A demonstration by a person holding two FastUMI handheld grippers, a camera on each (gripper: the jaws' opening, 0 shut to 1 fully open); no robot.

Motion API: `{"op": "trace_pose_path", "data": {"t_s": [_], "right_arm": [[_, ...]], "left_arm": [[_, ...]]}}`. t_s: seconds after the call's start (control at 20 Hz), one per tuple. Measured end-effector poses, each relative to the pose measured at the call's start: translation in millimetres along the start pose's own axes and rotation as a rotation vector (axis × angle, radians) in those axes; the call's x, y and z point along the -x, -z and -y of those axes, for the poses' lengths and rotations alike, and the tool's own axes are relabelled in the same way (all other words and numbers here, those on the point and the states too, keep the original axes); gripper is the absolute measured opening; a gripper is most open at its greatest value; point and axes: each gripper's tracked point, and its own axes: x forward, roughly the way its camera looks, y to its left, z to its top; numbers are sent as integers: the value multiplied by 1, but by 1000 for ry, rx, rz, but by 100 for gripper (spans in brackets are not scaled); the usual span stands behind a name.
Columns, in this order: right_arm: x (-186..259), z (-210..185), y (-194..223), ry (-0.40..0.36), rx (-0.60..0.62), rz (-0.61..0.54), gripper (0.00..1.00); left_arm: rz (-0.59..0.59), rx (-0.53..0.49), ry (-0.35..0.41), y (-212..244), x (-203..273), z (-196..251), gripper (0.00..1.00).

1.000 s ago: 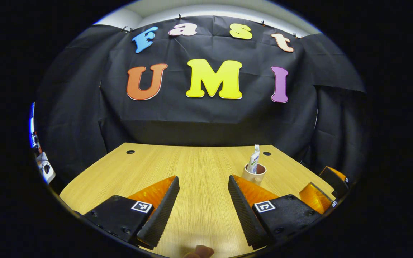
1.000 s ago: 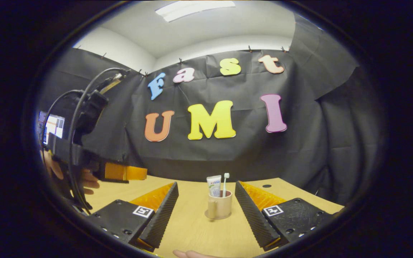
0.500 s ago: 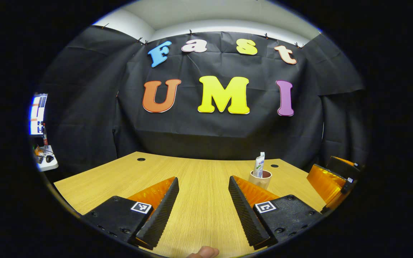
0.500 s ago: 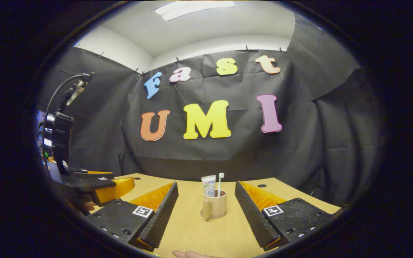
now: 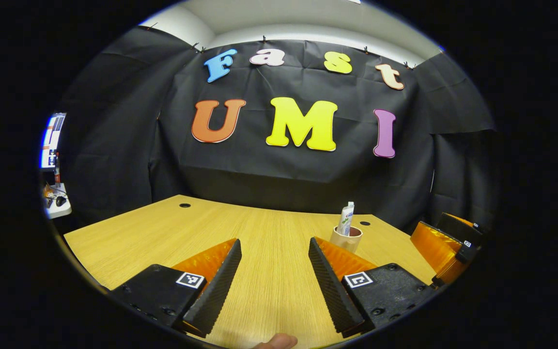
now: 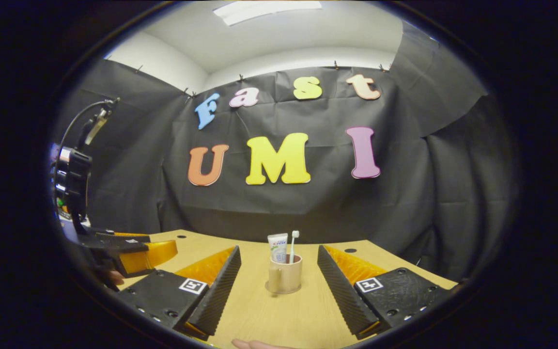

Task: Put the toothbrush and toothpaste on the desktop into the cup, then pick up the cup and place it on the coaster on the desktop.

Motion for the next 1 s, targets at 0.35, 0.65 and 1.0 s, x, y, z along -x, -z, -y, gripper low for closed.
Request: {"op": "trace_pose_path", "data": {"t_s": [0.35,0.65,1.0], "right_arm": [[-5,-7,14,-34,-39,-55,95],[3,-7,12,-34,27,-21,95],[14,-9,-3,-42,24,37,95]], "left_arm": [[1,-5,1,1,-3,-3,89],[-27,21,-1,10,-2,-5,89],[-4,-22,19,3,5,9,89]]}}
